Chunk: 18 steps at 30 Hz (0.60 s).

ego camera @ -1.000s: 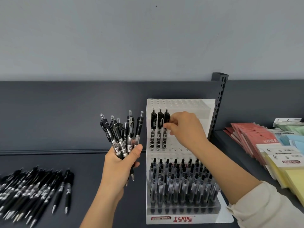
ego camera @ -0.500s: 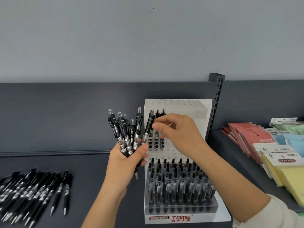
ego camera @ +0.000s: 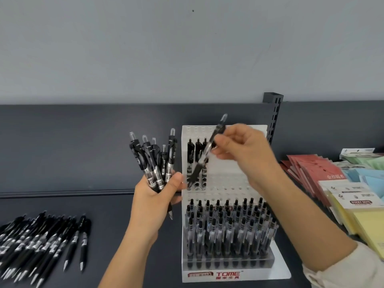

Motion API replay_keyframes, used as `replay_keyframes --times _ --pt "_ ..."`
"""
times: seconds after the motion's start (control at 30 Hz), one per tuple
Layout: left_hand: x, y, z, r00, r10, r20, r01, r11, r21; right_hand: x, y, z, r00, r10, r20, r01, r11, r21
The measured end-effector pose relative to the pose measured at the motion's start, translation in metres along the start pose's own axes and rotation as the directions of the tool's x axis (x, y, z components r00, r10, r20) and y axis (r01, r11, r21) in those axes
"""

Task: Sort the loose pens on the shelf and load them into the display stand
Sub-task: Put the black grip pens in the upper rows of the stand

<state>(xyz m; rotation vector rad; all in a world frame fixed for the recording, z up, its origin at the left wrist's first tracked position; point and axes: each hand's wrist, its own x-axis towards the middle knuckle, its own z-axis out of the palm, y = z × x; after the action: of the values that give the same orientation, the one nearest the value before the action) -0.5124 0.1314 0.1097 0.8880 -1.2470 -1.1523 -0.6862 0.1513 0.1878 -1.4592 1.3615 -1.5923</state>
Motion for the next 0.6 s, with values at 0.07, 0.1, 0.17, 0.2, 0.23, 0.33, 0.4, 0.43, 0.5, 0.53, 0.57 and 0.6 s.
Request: replay_keyframes --times 0.07,0.1,0.17,0.2,0.23,0.33,0.4,0.43,0.5,0.53,0.57,0.6 --pt "0.002 -0.002 -0.005 0.998 -0.024 -0.063 0.025 1.000 0.010 0.009 -0.003 -0.011 0.981 -0.121 -0.151 0.104 0.988 -0.118" --pt "0.003 -0.003 -0.007 0.996 -0.028 -0.082 0.030 0.999 0.028 0.013 -0.001 -0.015 0.966 -0.174 -0.191 0.135 0.970 -0.201" --pt "0.002 -0.004 -0.008 0.995 -0.023 -0.098 0.029 0.998 0.063 0.018 0.005 -0.017 0.954 -0.215 -0.207 0.139 0.934 -0.329" --pt "0.001 -0.004 -0.008 0.995 -0.019 -0.098 0.027 0.997 0.075 0.019 0.009 -0.016 0.955 -0.217 -0.201 0.132 0.920 -0.368" --pt "0.001 -0.004 -0.007 0.995 -0.017 -0.095 0.025 0.996 0.083 0.021 0.014 -0.014 0.957 -0.218 -0.194 0.126 0.908 -0.399" --pt "0.002 -0.004 -0.005 0.995 -0.033 -0.090 0.040 0.996 0.077 0.024 0.025 -0.009 0.963 -0.209 -0.172 0.115 0.890 -0.441" --pt "0.003 -0.004 -0.006 0.995 -0.051 -0.088 0.055 0.997 0.049 0.026 0.031 -0.006 0.971 -0.188 -0.151 0.104 0.892 -0.439" --pt "0.003 -0.004 -0.007 0.995 -0.056 -0.082 0.059 0.997 0.038 0.026 0.033 -0.005 0.975 -0.175 -0.136 0.098 0.890 -0.445" --pt "0.002 -0.004 -0.007 0.997 -0.054 -0.061 0.056 0.998 0.026 0.025 0.039 -0.003 0.987 -0.136 -0.083 0.077 0.866 -0.495" --pt "0.001 -0.004 -0.007 0.997 -0.050 -0.050 0.051 0.998 0.022 0.024 0.042 -0.001 0.993 -0.107 -0.050 0.065 0.846 -0.528" --pt "0.001 -0.004 -0.007 0.998 -0.046 -0.042 0.047 0.999 0.017 0.023 0.045 0.001 0.996 -0.082 -0.028 0.053 0.833 -0.551" --pt "0.000 -0.004 -0.007 0.998 -0.044 -0.037 0.044 0.999 0.013 0.022 0.048 0.001 0.997 -0.067 -0.023 0.043 0.829 -0.558"
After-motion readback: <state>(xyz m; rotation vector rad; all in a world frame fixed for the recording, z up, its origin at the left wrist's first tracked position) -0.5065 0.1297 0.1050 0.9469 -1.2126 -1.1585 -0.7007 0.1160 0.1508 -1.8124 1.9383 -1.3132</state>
